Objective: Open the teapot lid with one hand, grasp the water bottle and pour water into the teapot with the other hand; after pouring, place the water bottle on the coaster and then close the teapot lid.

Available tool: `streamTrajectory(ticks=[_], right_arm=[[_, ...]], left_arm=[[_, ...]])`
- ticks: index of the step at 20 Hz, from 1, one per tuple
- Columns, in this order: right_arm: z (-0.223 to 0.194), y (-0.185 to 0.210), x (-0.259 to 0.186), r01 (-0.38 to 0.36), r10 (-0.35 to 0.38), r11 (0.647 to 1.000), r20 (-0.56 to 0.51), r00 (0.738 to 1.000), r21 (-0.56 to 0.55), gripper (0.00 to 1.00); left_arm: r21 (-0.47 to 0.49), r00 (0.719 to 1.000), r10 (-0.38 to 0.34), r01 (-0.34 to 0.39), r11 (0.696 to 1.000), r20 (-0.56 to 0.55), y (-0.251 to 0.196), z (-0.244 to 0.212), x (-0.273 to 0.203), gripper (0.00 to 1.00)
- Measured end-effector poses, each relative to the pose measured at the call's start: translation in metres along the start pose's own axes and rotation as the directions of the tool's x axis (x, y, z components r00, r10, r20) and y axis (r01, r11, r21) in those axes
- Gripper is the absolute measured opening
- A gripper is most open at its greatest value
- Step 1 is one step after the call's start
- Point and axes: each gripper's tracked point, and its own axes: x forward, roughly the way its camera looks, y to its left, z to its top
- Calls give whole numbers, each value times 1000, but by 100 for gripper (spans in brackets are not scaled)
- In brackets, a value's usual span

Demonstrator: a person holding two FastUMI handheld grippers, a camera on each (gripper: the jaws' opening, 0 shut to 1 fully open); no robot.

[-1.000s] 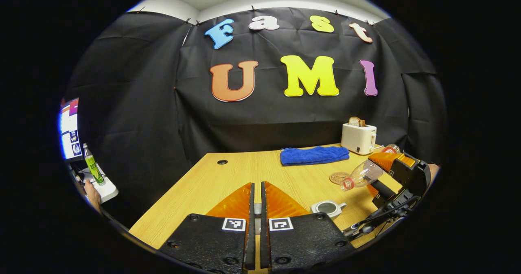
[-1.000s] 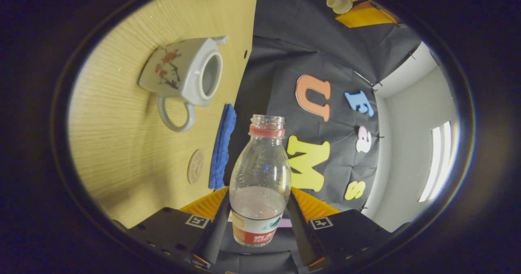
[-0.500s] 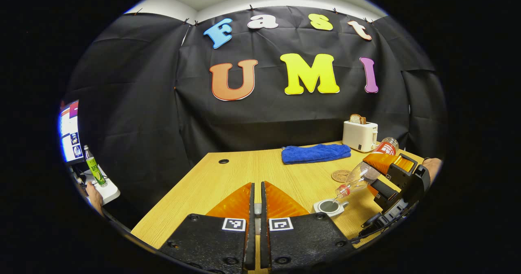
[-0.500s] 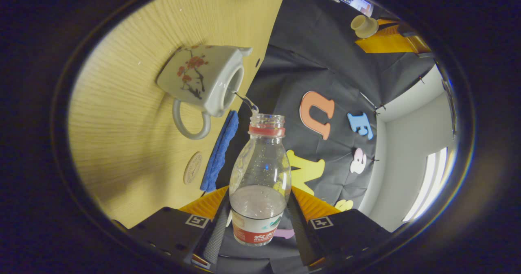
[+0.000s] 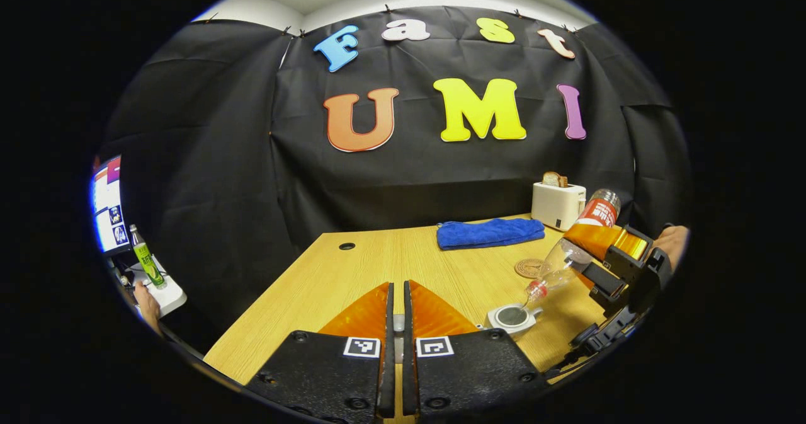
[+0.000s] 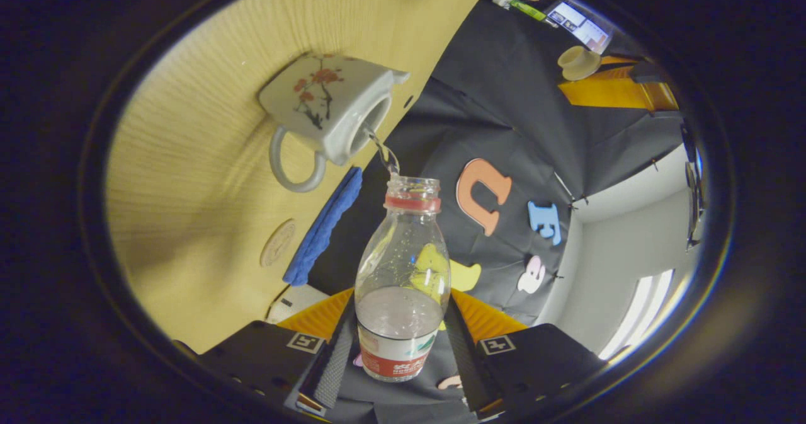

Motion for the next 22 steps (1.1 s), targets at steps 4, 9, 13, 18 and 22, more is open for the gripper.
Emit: streamTrajectory(ticks=[4, 9, 13, 18, 22], right_arm=[[-7, -10, 4, 42, -42, 998, 4, 999, -42, 76], [-3, -31, 3, 136, -133, 986, 41, 990, -96, 77], [0, -43, 5, 183, -175, 972, 62, 983, -150, 76], [-1, -45, 7, 193, -184, 967, 67, 981, -167, 74], [-1, -48, 7, 207, -199, 966, 65, 978, -157, 74]], left_arm=[[8, 1000, 2, -2, 1000, 0, -2, 1, 0, 7], [10, 1000, 18, -18, 1000, -18, 2, -4, 2, 7], [21, 999, 15, -14, 1000, -28, 0, -5, 1, 7], [35, 999, 12, -11, 999, -30, -2, -5, 0, 7], [36, 999, 8, -7, 999, -38, -5, -7, 1, 7]])
